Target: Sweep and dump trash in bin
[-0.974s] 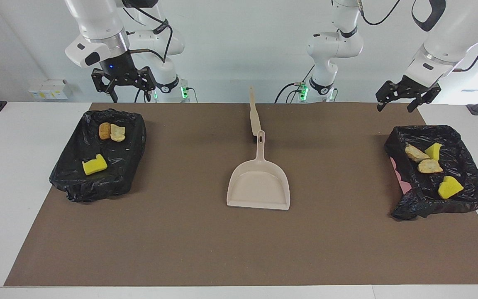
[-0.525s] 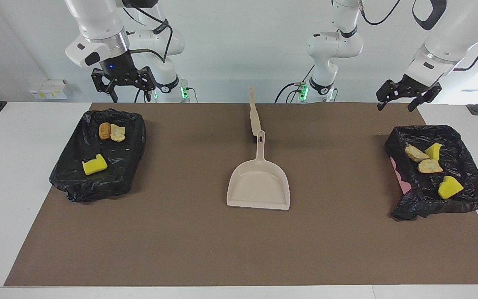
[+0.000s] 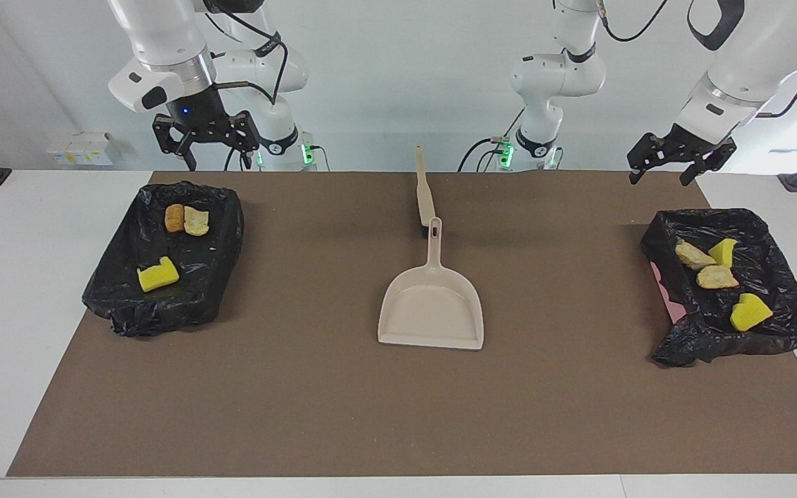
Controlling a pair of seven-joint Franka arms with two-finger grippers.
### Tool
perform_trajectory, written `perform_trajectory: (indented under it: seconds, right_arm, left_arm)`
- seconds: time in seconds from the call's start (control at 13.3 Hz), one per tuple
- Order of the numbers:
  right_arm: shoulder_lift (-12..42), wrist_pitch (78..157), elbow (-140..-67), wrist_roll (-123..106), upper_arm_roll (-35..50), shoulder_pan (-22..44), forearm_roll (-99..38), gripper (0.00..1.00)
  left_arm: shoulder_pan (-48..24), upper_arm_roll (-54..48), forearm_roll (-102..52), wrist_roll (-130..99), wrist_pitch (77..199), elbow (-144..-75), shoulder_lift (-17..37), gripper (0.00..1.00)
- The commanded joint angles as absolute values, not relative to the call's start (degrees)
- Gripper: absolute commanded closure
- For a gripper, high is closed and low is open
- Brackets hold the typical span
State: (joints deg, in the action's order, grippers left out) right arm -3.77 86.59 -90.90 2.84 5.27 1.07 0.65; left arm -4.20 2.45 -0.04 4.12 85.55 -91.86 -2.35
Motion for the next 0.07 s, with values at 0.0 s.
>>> perform_trajectory:
  seconds: [0.0]
  right_arm:
    - [-4.9, 87.8, -92.5, 1.9, 5.4, 0.2, -0.8, 0.0]
  left_arm:
    - [-4.4, 2.5, 1.1, 3.5, 84.2, -90.4, -1.8, 0.0]
